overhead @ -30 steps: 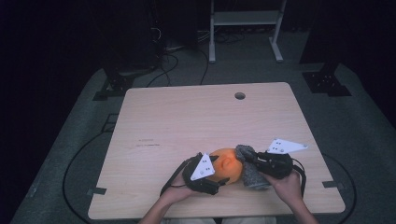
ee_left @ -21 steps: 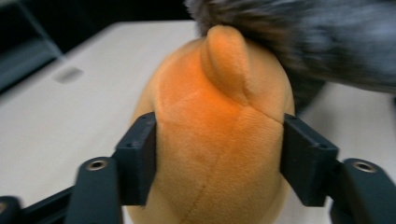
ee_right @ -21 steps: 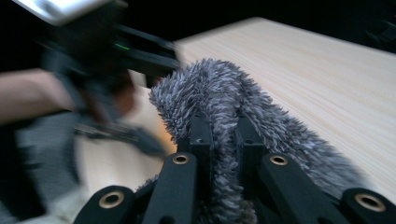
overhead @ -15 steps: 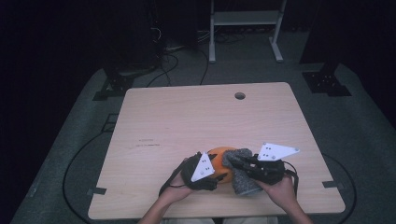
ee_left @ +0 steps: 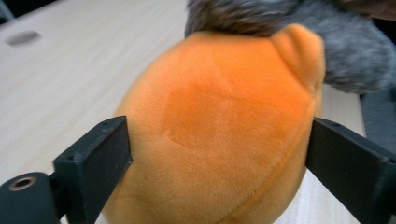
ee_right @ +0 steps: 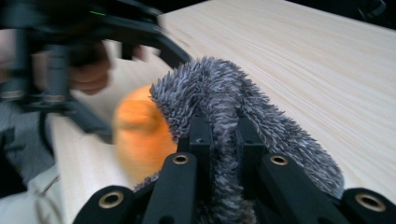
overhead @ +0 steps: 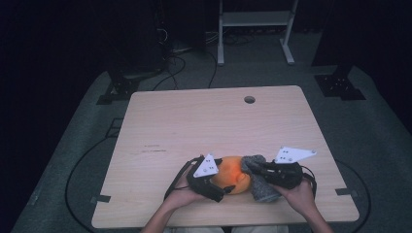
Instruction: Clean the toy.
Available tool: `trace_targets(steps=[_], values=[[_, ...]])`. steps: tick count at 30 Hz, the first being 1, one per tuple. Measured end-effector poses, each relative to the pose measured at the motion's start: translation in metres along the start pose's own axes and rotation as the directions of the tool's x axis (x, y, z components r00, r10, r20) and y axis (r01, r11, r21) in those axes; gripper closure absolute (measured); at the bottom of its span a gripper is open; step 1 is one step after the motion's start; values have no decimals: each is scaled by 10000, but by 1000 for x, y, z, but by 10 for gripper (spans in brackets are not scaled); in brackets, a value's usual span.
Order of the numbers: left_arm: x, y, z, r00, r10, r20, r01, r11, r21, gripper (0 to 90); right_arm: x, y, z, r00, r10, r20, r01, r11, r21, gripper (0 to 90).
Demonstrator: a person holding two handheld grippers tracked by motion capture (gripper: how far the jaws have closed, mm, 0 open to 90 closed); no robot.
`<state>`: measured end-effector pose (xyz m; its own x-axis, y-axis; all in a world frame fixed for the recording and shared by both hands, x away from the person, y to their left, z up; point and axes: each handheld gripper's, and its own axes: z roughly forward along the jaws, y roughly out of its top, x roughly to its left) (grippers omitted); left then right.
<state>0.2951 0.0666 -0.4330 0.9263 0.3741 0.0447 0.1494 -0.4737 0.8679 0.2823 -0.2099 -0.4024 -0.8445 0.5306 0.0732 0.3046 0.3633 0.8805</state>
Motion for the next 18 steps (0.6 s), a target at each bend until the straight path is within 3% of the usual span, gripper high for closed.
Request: trace_targets(steps=[4,6,8,11,13,15,16,18], values=[[-6,1,-2,9979,460,-461,-460,9989,11,300,18,11,0,9876,-739,-1383,688,9968,-419,804],[-6,2,-3,9987,464,-201,-462,9989,102,319,22,13,3,9895,-973,-1065,948,9951,-284,801],[-3,1,-5,9991,160,397,-163,9998,77,299,13,10,4,9947,-629,-816,606,9977,-305,801],[3,1,-8,9966,-58,825,69,9999,-136,249,0,1,2,9976,93,-686,-113,9995,-286,802],[8,1,-9,9929,-636,1003,672,9972,-333,184,-4,-2,1,9977,120,-666,-131,9998,-168,802],[12,1,-5,9929,-994,655,1004,9949,-120,105,-5,-3,0,9959,93,-897,-104,9999,-120,802],[14,0,-2,9910,-1165,653,1159,9932,124,71,-5,-3,0,9922,49,-1247,-62,9999,-100,802],[21,-3,4,9789,-1750,1053,1709,9842,468,32,-2,-3,2,9883,-167,-1514,175,9998,43,802]])
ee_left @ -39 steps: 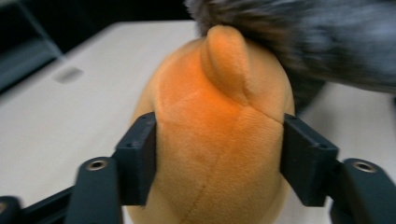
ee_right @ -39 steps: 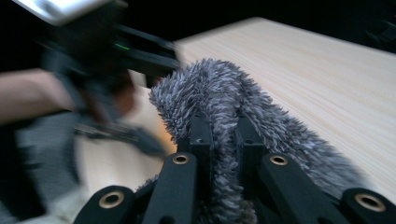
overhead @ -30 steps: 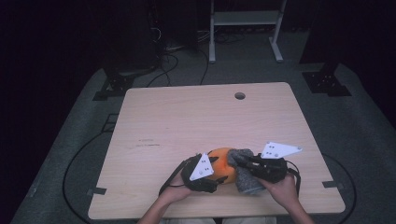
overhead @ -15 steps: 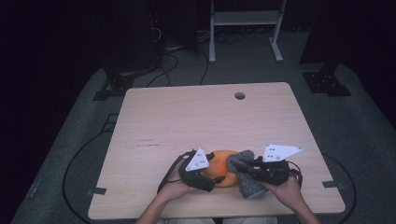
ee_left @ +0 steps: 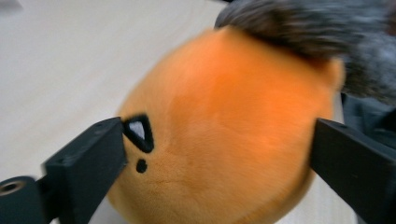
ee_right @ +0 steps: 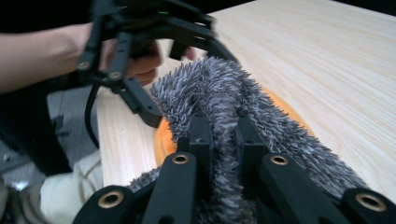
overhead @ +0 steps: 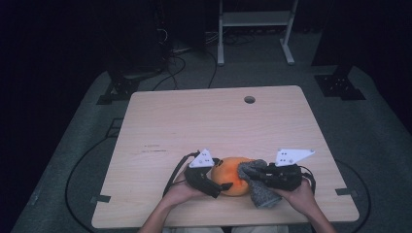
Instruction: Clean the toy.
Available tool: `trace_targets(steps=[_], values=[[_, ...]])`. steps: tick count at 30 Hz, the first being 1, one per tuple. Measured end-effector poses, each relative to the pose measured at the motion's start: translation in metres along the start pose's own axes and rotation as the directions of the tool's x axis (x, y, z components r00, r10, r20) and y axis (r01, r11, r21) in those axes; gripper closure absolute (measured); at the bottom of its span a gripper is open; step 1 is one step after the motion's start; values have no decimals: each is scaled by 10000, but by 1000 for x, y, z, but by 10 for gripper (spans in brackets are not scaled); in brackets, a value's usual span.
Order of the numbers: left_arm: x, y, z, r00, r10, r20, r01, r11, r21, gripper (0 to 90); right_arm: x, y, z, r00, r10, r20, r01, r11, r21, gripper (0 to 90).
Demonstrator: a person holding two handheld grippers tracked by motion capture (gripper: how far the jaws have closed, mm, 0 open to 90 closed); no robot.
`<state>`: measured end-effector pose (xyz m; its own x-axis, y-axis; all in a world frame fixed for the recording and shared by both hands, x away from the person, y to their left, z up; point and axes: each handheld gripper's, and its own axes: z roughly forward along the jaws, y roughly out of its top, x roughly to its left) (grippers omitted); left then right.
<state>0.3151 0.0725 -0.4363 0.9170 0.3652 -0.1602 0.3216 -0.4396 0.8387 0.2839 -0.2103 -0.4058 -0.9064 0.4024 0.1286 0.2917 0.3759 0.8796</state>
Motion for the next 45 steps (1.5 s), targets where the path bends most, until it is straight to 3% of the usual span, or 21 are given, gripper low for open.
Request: trace_targets(steps=[2,5,7,9,12,13,14,16,19,22,25,27,28,31,33,36,37,39,41,42,45], values=[[0,0,0,9999,100,21,-100,10000,-6,70,1,1,1,9999,-57,-133,58,9999,89,802],[-8,-1,-4,9955,684,-654,-696,9974,-163,279,2,1,1,9999,-41,-165,40,10000,-58,802],[-13,1,-9,9870,1060,-1210,-1115,9930,-393,360,6,3,1,9996,-264,-102,263,9996,-130,802],[-15,3,-13,9780,1326,-1608,-1423,9885,-505,382,5,4,1,9996,-259,102,260,9996,-114,802],[-15,3,-14,9774,1277,-1684,-1386,9889,-545,385,-6,-3,2,9977,242,639,-244,9997,17,802],[-15,3,-14,9772,1309,-1675,-1421,9882,-570,391,-11,-5,1,9928,497,1089,-513,9986,114,802],[-16,3,-14,9785,1333,-1574,-1437,9880,-567,390,-14,-6,1,9852,642,1592,-695,9972,278,802],[-15,3,-15,9867,1249,-1041,-1304,9903,-478,354,-17,-7,-2,9840,974,1494,-999,9949,98,802],[-10,4,-17,9936,900,-690,-938,9941,-548,236,-10,-5,0,9888,452,1421,-497,9984,281,802],[-5,3,-15,9956,516,-783,-579,9951,-806,123,-10,-5,4,9965,495,668,-529,9974,497,802],[1,2,-6,9985,39,-545,-64,9989,-457,29,-8,-6,6,9993,242,281,-264,9962,826,802],[3,2,-4,9988,-208,-446,189,9989,-434,38,-9,-6,5,9992,239,322,-266,9960,847,801],[1,2,-4,9977,-127,-672,104,9993,-345,87,-11,-6,4,9986,356,395,-386,9964,759,801],[-11,2,-4,9834,813,-1625,-875,9957,-318,287,-8,-2,1,9966,536,633,-551,9982,232,802],[-18,5,-5,9627,1127,-2459,-1277,9908,-457,320,-2,4,1,9981,347,513,-342,9994,-98,802],[-22,6,-3,9309,1204,-3449,-1457,9882,-482,321,7,10,5,9994,2,360,7,9997,-252,801],[-22,6,-3,9323,1127,-3437,-1376,9893,-487,313,8,10,8,9992,-51,387,59,9998,-195,801],[-21,5,-6,9480,1111,-2981,-1305,9904,-460,290,9,9,13,9976,-162,677,155,9998,112,801],[-20,5,-9,9662,1062,-2349,-1207,9915,-485,246,6,5,16,9984,-60,566,43,9995,303,801],[-19,5,-11,9676,1032,-2305,-1200,9909,-602,226,6,4,17,9989,-64,470,44,9991,410,801],[-18,4,-8,9615,1068,-2533,-1335,9869,-903,210,8,1,18,9993,-333,153,323,9974,640,801]])
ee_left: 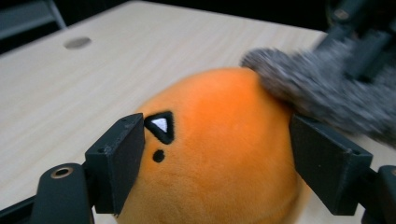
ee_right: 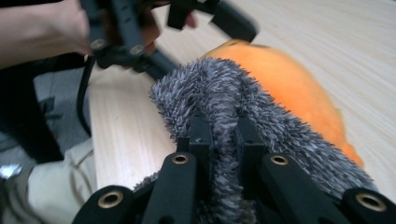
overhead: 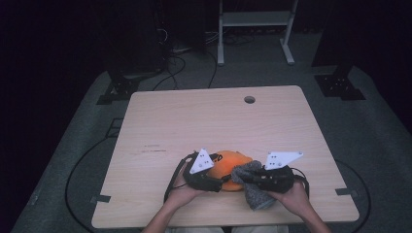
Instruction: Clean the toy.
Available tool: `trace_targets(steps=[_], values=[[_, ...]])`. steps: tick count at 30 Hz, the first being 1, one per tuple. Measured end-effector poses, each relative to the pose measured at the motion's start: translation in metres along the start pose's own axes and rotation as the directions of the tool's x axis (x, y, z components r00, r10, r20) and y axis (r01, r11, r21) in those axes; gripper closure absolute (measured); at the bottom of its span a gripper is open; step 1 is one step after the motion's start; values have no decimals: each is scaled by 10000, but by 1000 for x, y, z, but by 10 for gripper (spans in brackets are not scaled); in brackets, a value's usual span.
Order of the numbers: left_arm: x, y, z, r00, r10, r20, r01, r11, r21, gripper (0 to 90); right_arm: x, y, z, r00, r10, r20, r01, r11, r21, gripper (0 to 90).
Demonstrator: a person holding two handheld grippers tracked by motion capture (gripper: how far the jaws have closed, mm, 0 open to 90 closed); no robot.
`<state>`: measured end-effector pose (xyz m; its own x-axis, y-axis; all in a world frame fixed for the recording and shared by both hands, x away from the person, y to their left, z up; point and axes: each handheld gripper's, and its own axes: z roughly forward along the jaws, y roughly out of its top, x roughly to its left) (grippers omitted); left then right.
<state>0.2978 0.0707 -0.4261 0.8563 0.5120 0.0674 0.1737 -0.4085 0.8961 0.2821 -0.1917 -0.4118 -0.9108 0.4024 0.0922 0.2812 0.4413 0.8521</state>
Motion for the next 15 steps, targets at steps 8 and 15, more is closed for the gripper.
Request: trace_targets(steps=[8,15], values=[[-3,-3,-1,9974,-308,656,252,9962,834,250,-21,-11,-7,9827,1051,1525,-1076,9942,83,801],[3,3,-12,9962,-189,848,170,9996,231,194,-20,-11,-4,9856,915,1425,-961,9950,261,801]])
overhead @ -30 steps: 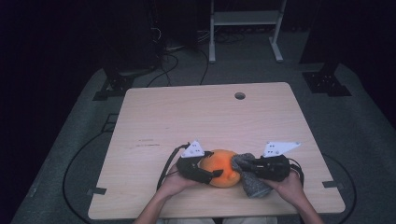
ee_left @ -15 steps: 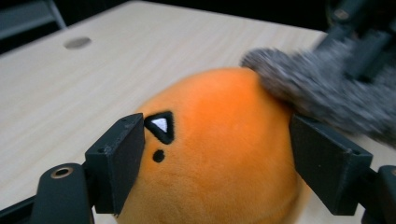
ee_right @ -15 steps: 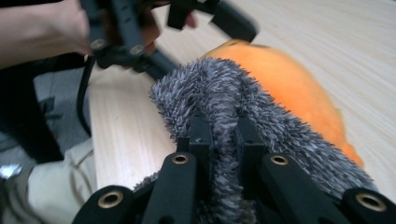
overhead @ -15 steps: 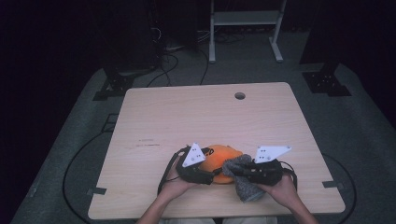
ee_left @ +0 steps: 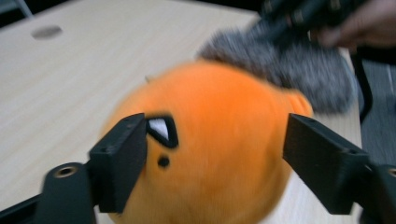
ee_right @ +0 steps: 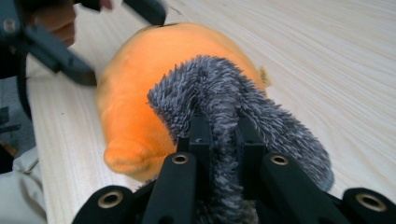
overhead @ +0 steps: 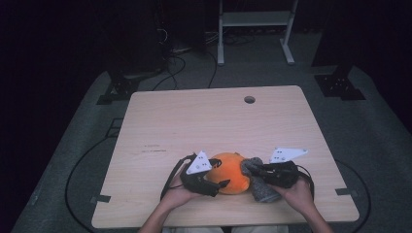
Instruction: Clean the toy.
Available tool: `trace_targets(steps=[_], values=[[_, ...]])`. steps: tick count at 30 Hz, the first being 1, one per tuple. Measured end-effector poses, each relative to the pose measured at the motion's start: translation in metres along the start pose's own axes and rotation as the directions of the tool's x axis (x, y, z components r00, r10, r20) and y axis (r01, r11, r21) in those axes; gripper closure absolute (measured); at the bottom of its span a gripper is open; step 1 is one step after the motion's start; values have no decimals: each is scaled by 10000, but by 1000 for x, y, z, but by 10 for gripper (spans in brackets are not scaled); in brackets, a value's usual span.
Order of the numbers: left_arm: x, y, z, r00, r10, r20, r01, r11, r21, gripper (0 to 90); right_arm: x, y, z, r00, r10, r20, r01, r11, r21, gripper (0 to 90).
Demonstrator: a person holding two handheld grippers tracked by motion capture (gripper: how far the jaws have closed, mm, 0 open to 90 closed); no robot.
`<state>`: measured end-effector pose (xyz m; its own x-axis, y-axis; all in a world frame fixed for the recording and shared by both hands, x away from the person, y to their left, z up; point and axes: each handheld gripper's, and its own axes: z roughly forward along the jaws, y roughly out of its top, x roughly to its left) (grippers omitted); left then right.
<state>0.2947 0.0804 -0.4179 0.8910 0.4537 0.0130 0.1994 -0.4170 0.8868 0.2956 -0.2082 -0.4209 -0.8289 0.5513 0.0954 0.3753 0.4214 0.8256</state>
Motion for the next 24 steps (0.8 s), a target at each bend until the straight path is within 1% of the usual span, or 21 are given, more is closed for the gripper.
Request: trace_targets(steps=[1,2,4,5,6,7,8,9,10,11,12,14,15,16,18,20,22,23,24], values=[[1,0,2,9996,-52,-290,50,9999,-89,176,0,0,0,10000,4,-91,-4,10000,-13,801],[1,0,6,9987,-90,-497,88,10000,-37,156,0,0,1,10000,-19,-92,19,10000,-6,801],[1,-3,14,9981,-167,-598,192,9990,415,148,1,1,0,9999,-18,-101,18,10000,18,801],[0,-4,17,9977,-213,-644,244,9986,471,156,2,2,-1,10000,-50,-72,50,10000,4,801],[-1,-5,18,9984,-238,-514,265,9983,519,182,5,3,-2,9998,-152,-107,152,9999,-71,801],[-2,-5,18,9992,-112,-391,137,9977,659,202,9,6,-3,9991,-300,-285,293,9993,-223,801],[-4,-5,17,9993,47,-370,-18,9970,779,217,14,9,-3,9974,-487,-526,465,9980,-439,801],[-6,-5,16,9994,179,-293,-150,9955,940,228,19,12,-2,9960,-663,-595,629,9964,-569,801],[-6,-5,15,9993,266,-253,-239,9943,1037,242,24,15,1,9953,-824,-515,797,9955,-517,800],[-6,-6,13,9993,317,-204,-292,9934,1106,250,25,15,3,9946,-918,-490,898,9950,-431,801],[-5,-7,12,9993,345,-134,-327,9926,1167,259,24,15,6,9950,-895,-444,877,9953,-411,801],[-3,-9,10,9997,249,7,-248,9929,1163,268,17,11,8,9977,-465,-491,442,9979,-462,801],[-3,-9,10,9997,249,7,-248,9929,1163,271,13,8,8,9988,-317,-384,300,9985,-453,801],[-2,-10,9,9998,215,44,-218,9930,1158,271,8,6,7,9996,-224,-144,218,9989,-425,801],[-1,-10,9,9996,264,65,-270,9929,1161,271,-1,1,5,9995,34,304,-29,9998,-183,801],[-1,-11,8,9996,256,73,-262,9930,1150,270,-12,-6,2,9969,482,624,-488,9988,91,801],[0,-12,7,9998,191,108,-202,9936,1110,263,-21,-12,-2,9923,793,955,-818,9964,226,801],[1,-13,5,9998,175,111,-187,9935,1123,261,-26,-15,-5,9899,940,1063,-967,9951,205,801],[2,-13,5,9998,163,136,-177,9935,1121,259,-29,-17,-9,9882,1093,1073,-1113,9937,123,800]])
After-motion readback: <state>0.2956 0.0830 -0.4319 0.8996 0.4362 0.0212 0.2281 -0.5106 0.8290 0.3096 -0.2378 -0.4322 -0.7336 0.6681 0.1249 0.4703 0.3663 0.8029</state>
